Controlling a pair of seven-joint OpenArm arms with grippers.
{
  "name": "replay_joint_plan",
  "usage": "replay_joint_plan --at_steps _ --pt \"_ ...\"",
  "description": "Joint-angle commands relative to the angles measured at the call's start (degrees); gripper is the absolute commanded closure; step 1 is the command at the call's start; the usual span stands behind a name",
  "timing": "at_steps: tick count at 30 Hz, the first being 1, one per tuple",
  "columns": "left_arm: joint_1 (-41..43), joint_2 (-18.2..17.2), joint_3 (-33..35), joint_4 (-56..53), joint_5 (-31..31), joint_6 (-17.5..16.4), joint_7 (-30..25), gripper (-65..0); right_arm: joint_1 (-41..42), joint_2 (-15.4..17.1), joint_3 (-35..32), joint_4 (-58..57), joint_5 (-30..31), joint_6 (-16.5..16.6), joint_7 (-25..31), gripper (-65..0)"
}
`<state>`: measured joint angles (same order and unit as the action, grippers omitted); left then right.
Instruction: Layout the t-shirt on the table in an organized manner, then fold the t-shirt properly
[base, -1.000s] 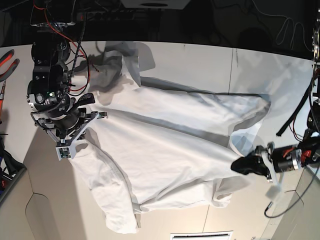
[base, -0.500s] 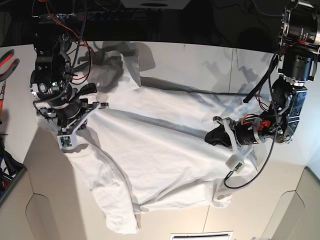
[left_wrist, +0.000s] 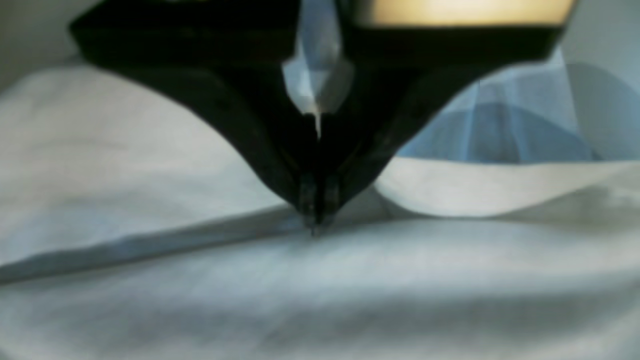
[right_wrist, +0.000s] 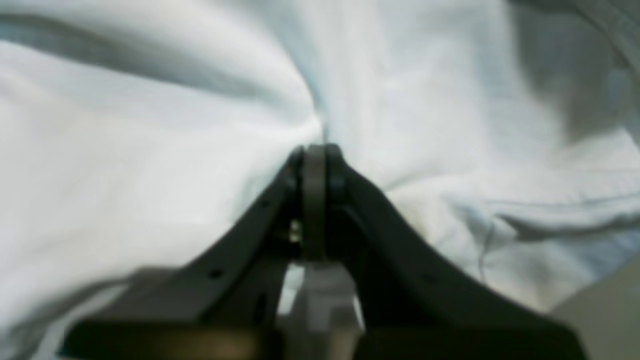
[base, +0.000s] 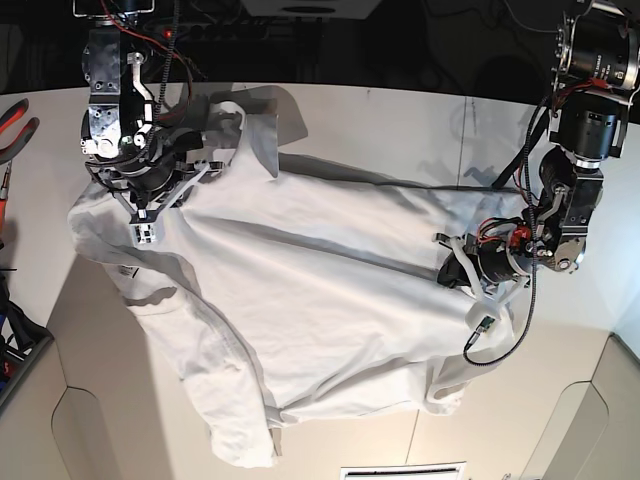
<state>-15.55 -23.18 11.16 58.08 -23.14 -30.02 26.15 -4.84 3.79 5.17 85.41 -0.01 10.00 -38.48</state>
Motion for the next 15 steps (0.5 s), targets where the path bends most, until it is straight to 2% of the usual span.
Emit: replay_joint_plan --at_steps 1,8,15 --pt "-1.4 -0.7 -0.5 0.3 0.6 0.1 -2.1 0.0 0.5 0.2 0.1 -0.4 0.0 0.0 -0.4 0.0" --pt "-1.4 -2.0 -0.5 -0.1 9.1 11.7 -6.6 0.0 0.5 0.2 0.1 -1.4 -0.2 0.0 -1.8 0.0" --pt "-1.9 -5.3 -0.5 -1.3 17.0 26.9 -14.7 0.0 0.5 0.2 0.1 -1.4 -0.2 0.0 -2.5 0.0"
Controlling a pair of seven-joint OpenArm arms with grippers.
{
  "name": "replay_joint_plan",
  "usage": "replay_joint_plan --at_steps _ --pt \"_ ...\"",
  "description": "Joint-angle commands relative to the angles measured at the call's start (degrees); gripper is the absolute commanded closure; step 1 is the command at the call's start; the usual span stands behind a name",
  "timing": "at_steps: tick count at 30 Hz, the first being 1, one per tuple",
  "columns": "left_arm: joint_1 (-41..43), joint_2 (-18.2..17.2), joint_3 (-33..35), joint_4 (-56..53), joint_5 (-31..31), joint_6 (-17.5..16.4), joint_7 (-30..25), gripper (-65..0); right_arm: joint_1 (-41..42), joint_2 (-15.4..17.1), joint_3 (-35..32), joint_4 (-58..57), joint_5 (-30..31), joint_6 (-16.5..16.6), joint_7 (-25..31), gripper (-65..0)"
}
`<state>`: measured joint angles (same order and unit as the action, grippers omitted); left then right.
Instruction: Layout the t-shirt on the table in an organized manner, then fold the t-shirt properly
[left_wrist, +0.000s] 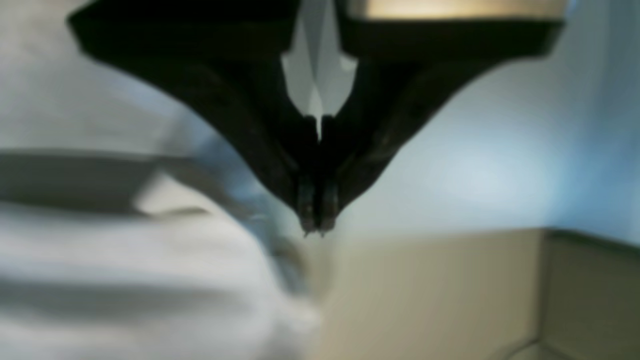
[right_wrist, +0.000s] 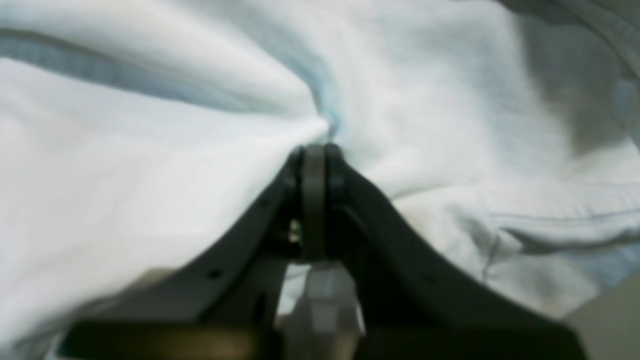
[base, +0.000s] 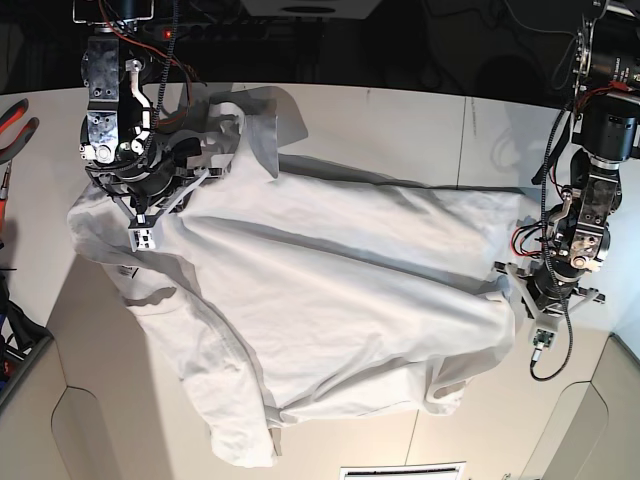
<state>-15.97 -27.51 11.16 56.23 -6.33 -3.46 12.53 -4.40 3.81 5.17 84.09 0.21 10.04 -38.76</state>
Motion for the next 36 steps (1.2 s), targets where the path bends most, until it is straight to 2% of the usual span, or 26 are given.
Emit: replay_joint_plan --at_steps 1,2,4,6,10,12,15,18,19,21,22,26,27,29,33,36 --pt "-2.0 -1.3 -0.5 -0.4 1.5 2.3 -1.4 0.0 0.1 0.2 0.1 -0.1 -0.4 0.0 -2.3 0.0" --pt "-2.7 -1.5 -0.5 -1.7 2.4 3.7 -1.4 0.0 0.1 0.3 0.1 0.0 -0.2 0.0 -2.2 0.0" --pt "-4.4 -2.3 -0.5 -4.1 2.4 4.1 -1.4 0.0 0.1 0.3 0.1 0.0 -0.2 0.0 -2.2 0.0" --pt "-5.7 -3.9 -0.5 -4.7 0.3 2.4 -0.4 0.0 0.1 0.3 0.1 0.5 -0.2 0.0 -2.2 0.0" --pt "-7.1 -9.0 -0.9 -2.2 -9.4 -9.0 1.0 0.0 0.2 0.3 0.1 5.5 -0.2 0.0 -2.4 0.0" --pt "-7.0 -11.0 -2.6 0.4 -13.4 -15.9 2.6 0.0 0.3 0.3 0.1 9.6 -0.2 0.0 -3.5 0.0" --pt "-7.0 -12.0 -7.0 4.3 -20.7 -24.8 9.3 0.0 0.2 0.3 0.1 15.6 -0.2 0.0 -5.1 0.0" --pt "-7.0 -12.0 -11.1 7.4 -31.6 -29.6 17.1 0.0 0.1 0.3 0.1 20.5 -0.2 1.4 -7.6 0.0" --pt "-7.0 -11.8 -12.1 8.2 -35.6 -31.8 19.2 0.0 0.1 0.3 0.1 21.9 0.2 2.2 -8.4 -2.1" --pt "-6.9 -10.8 -13.8 9.5 -39.4 -35.6 21.9 0.0 -0.1 0.3 0.1 24.0 0.4 2.9 -9.8 -20.5" --pt "-6.8 -10.0 -14.6 9.9 -40.4 -36.5 22.7 -1.7 -0.2 0.3 0.1 24.5 0.4 2.8 -10.1 -24.1" --pt "-6.4 -5.5 -15.0 10.3 -42.8 -36.5 24.0 -21.9 -1.4 0.3 0.6 24.8 -0.4 1.7 -10.8 -24.1" --pt "-6.1 -4.0 -15.0 10.3 -42.8 -36.5 23.9 -24.6 -2.3 0.3 1.0 24.8 -0.3 1.7 -10.8 -24.1" --pt "-5.2 -1.0 -15.0 10.3 -42.7 -36.5 23.9 -25.4 -4.4 0.3 1.7 24.8 1.2 2.6 -10.8 -24.1" --pt "-4.9 4.0 -15.0 10.3 -42.5 -36.5 23.8 -25.4 -8.9 0.3 1.4 25.3 11.5 11.1 -11.4 -24.0" --pt "-5.1 5.6 -15.0 10.3 -42.5 -36.5 23.7 -25.4 -12.8 0.2 -1.0 29.0 14.4 16.4 -11.6 -24.0"
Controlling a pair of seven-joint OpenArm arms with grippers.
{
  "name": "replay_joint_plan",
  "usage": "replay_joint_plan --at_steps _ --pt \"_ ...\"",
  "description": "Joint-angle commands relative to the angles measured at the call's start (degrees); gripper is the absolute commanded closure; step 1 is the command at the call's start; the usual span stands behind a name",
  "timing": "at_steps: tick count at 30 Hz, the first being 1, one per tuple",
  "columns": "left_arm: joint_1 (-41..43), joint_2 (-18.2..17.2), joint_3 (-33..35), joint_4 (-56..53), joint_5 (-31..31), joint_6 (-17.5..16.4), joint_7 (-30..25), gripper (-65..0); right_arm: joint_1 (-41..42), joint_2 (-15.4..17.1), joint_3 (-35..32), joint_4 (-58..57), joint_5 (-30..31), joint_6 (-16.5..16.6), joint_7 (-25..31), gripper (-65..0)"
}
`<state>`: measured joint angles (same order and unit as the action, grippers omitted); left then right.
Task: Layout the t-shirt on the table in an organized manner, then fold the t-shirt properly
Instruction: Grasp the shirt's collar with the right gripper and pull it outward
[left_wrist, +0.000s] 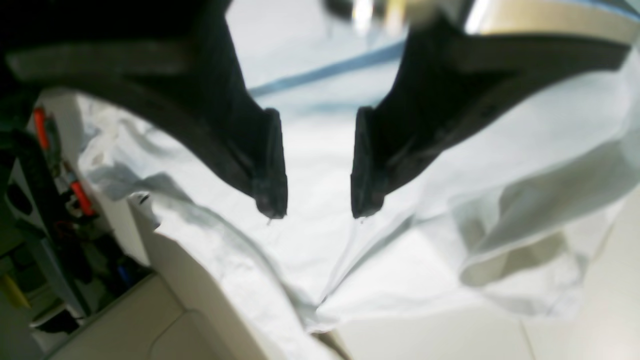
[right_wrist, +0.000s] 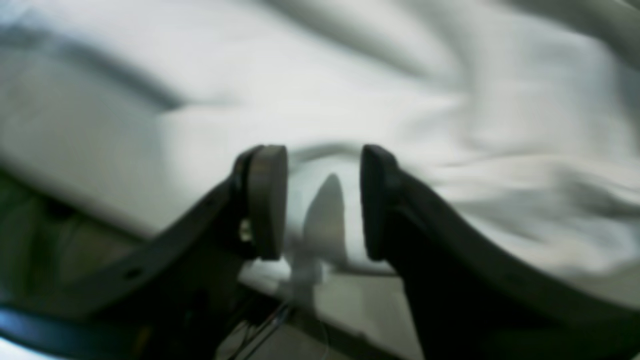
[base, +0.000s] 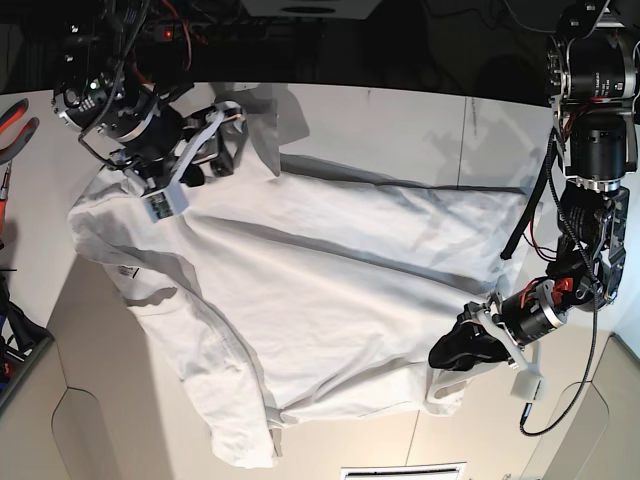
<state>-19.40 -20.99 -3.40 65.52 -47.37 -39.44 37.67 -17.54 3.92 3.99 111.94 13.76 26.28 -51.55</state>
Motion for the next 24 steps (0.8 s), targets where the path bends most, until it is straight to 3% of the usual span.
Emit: replay_joint_plan --at_steps 1,4,8,12,17,24 --pt "-1.7 -0.9 -0.4 1.0 -1.5 -0.6 -1.5 -25.4 -0.8 0.2 -1.0 3.1 0.7 1.5 1.2 -24.0" --pt "-1.7 -1.0 -0.4 1.0 -1.2 -0.6 -1.4 -25.4 -3.3 0.1 -4.7 8.6 -1.0 2.2 2.5 -24.0" --pt "-1.7 -1.0 -0.4 1.0 -0.2 -0.6 -1.4 -25.4 -4.1 -0.8 -9.2 10.3 -8.2 1.1 5.6 -25.4" --pt "-1.4 -1.1 -0.4 1.0 1.2 -0.6 -1.4 -25.4 -4.1 -2.2 -14.4 9.5 -17.7 -4.3 8.5 -33.3" --pt "-1.4 -1.1 -0.4 1.0 1.9 -0.6 -1.4 -25.4 -3.8 -2.2 -21.0 9.2 -27.5 -15.8 8.3 -33.7" --pt "-1.4 -1.1 -0.4 1.0 2.3 -0.6 -1.4 -25.4 -3.4 -2.2 -22.2 4.3 -30.0 -20.1 6.5 -33.7"
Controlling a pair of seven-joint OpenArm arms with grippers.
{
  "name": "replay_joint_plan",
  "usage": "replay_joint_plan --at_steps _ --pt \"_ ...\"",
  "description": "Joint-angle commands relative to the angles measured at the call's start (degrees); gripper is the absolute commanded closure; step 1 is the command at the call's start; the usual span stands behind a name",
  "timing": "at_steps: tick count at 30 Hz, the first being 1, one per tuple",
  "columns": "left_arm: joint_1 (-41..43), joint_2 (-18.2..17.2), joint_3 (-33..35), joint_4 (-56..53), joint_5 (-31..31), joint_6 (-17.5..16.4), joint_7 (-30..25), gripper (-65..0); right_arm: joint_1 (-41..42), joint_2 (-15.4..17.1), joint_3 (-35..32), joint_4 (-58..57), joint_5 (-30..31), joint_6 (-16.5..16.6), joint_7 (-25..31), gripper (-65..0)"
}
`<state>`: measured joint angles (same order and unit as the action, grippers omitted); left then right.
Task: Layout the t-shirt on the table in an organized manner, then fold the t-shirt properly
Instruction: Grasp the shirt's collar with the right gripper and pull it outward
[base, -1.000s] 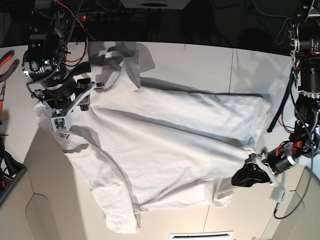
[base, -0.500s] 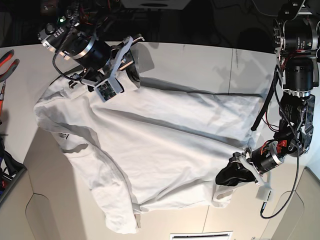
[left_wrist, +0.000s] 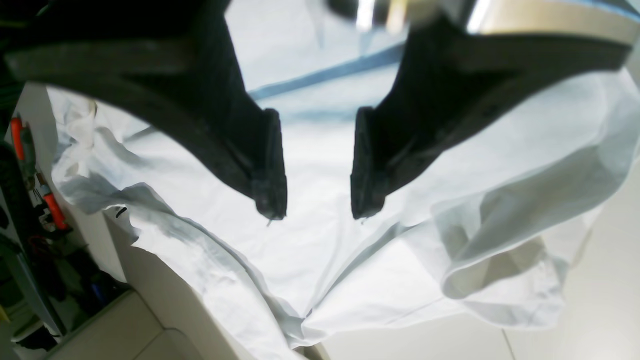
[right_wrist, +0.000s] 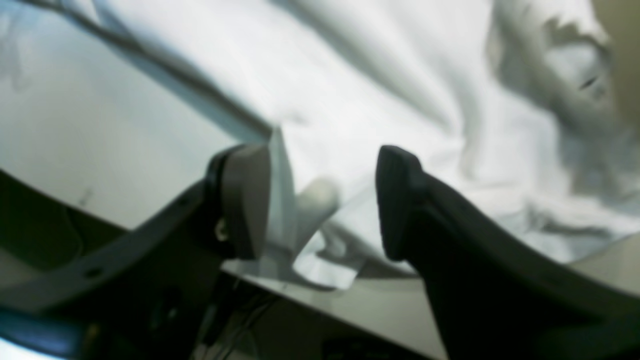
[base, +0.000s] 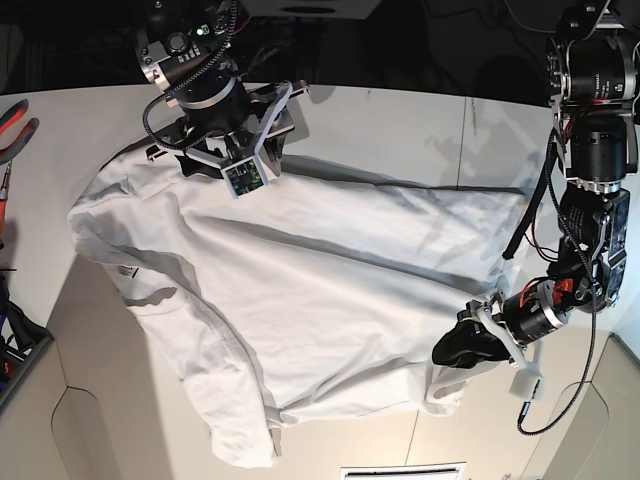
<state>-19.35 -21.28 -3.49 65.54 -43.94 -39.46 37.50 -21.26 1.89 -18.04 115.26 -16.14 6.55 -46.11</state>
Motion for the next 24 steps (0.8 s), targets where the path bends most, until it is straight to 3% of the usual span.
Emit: replay_joint_plan --at_steps 1,5,6,7,10,13,16,19,24 --pt "-1.4 -0.8 -0.3 0.9 -1.2 -0.5 -1.2 -25.4 0.7 -0.2 -0.2 0.1 0.1 -0.4 1.0 -33.7" --pt "-1.4 -0.8 -0.3 0.9 -1.2 -0.5 -1.2 -25.4 3.0 -0.2 -0.2 -3.3 0.3 -0.4 -0.1 -33.1" --pt "-1.4 -0.8 -0.3 0.9 -1.2 -0.5 -1.2 -25.4 3.6 -0.2 -0.2 -4.2 0.3 -0.4 -0.3 -30.5" --pt "-1.4 -0.8 -0.3 0.9 -1.2 -0.5 -1.2 -25.4 4.0 -0.2 -0.2 -4.9 0.3 -0.4 -0.3 -25.1" --pt "-1.4 -0.8 -0.3 0.9 -1.1 -0.5 -1.3 -25.4 4.6 -0.2 -0.2 -5.2 0.3 -0.4 -0.9 0.0" --pt "-1.4 -0.8 -0.3 0.9 0.3 -0.5 -1.7 -25.4 4.5 -0.2 -0.2 -3.0 -1.4 -0.4 -3.5 0.0" --pt "-1.4 -0.8 -0.3 0.9 2.7 -0.5 -3.0 -25.4 4.0 -0.1 -0.2 1.3 -4.9 -3.4 -7.0 0.0" --pt "-1.4 -0.8 -0.3 0.9 2.9 -0.5 -3.0 -25.4 0.9 0.0 -0.2 6.4 -7.7 -5.2 -7.1 0.0" --pt "-1.4 -0.8 -0.3 0.9 2.8 -0.5 -3.8 -25.4 -5.8 0.3 -0.2 11.6 -8.7 -5.3 -8.0 0.0"
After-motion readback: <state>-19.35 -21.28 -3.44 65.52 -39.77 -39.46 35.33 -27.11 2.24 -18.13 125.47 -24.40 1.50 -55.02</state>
